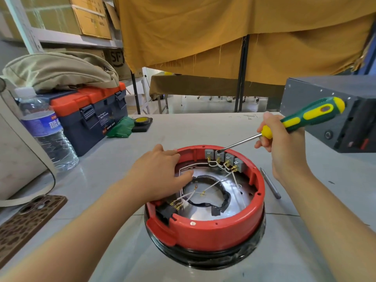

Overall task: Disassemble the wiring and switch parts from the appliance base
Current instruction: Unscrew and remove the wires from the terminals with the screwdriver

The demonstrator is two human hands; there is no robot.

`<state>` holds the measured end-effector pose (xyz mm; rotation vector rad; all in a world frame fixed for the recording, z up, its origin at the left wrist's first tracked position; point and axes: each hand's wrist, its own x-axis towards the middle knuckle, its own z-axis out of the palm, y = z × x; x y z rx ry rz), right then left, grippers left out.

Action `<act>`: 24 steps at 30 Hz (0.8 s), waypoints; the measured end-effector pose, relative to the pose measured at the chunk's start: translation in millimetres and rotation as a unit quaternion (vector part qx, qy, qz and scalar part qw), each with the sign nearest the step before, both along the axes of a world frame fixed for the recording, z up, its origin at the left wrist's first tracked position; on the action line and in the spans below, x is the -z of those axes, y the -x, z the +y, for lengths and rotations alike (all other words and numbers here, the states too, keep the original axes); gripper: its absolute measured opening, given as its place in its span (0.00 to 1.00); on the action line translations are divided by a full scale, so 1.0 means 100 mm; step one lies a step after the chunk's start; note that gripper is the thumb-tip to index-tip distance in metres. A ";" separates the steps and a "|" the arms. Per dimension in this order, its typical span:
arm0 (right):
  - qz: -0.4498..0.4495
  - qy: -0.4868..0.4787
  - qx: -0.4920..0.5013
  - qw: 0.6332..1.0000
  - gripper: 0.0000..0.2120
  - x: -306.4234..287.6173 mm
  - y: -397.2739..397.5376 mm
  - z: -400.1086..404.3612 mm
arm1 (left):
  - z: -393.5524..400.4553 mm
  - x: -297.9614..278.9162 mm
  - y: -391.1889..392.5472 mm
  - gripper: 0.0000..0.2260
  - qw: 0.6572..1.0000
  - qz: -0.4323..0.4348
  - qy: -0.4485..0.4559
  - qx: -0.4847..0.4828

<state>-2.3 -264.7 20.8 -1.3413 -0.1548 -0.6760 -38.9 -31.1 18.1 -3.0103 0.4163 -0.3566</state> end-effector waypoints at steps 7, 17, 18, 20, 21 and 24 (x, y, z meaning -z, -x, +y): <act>-0.015 -0.025 0.019 0.999 0.13 -0.04 0.00 -0.06 | 0.02 -0.09 0.01 0.24 0.998 0.012 -0.041 -0.042; -0.030 0.014 0.033 0.999 0.10 -0.05 0.01 -0.04 | -0.21 -0.04 -0.31 0.34 0.984 0.117 0.006 0.131; -0.036 0.022 0.031 0.999 0.11 -0.05 0.01 -0.04 | -0.20 -0.02 -0.35 0.35 0.982 0.129 0.008 0.136; -0.045 0.035 0.026 0.998 0.12 -0.04 0.01 -0.04 | -0.17 0.02 -0.41 0.35 0.982 0.126 -0.002 0.143; -0.049 0.043 0.027 0.998 0.12 -0.04 0.01 -0.03 | -0.15 0.03 -0.42 0.35 0.983 0.116 -0.010 0.144; -0.054 0.072 0.033 0.995 0.11 -0.02 0.01 -0.02 | -0.13 0.05 -0.43 0.35 0.987 0.087 -0.032 0.134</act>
